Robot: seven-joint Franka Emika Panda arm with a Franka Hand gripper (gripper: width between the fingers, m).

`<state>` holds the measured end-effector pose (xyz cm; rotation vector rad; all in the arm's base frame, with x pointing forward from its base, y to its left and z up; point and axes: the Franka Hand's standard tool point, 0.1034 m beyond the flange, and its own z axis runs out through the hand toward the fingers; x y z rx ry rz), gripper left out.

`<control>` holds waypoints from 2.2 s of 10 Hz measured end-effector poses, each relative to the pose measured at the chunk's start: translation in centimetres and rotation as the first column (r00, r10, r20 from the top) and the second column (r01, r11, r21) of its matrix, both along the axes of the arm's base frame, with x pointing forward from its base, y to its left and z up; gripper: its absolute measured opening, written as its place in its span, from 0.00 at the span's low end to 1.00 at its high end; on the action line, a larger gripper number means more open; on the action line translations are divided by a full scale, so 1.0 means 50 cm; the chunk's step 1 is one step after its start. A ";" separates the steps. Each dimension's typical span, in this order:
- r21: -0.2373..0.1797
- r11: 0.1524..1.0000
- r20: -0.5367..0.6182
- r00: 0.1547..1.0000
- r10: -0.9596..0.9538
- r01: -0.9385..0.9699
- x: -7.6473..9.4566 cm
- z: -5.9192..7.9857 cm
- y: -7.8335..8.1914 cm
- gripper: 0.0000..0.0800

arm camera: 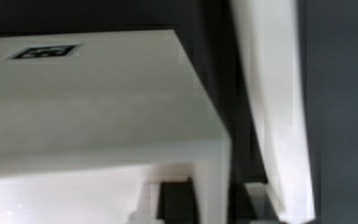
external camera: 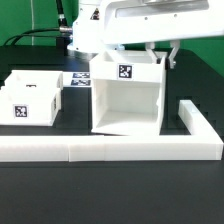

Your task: Assemble drawer

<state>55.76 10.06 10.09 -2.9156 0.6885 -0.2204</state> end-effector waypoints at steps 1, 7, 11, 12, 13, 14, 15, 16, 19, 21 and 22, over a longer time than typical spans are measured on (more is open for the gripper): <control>0.020 0.991 -0.010 0.991 -0.132 0.132 0.008 0.001 0.007 0.05; 0.093 0.893 -0.017 0.898 -0.440 0.439 0.037 0.013 -0.003 0.06; 0.168 0.661 -0.113 0.680 -0.724 0.731 0.038 0.013 -0.011 0.06; 0.182 0.579 -0.143 0.604 -0.784 0.794 0.046 0.012 -0.018 0.06; 0.195 0.522 -0.162 0.552 -0.818 0.831 0.056 0.011 -0.022 0.06; 0.187 0.522 -0.173 0.551 -0.817 0.832 0.062 0.007 -0.021 0.06; 0.180 0.526 -0.183 0.554 -0.812 0.831 0.077 0.002 -0.019 0.06; 0.180 0.530 -0.189 0.558 -0.808 0.828 0.097 0.003 -0.018 0.06; 0.185 0.533 -0.200 0.563 -0.802 0.826 0.145 0.003 -0.010 0.06; 0.190 0.507 -0.212 0.540 -0.815 0.841 0.174 0.003 -0.006 0.07; 0.187 0.489 -0.223 0.522 -0.824 0.852 0.182 0.001 -0.001 0.07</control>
Offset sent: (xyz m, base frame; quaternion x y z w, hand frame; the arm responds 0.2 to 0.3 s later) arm 0.0181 -0.0309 -0.0196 0.0167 0.0285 0.0804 0.9962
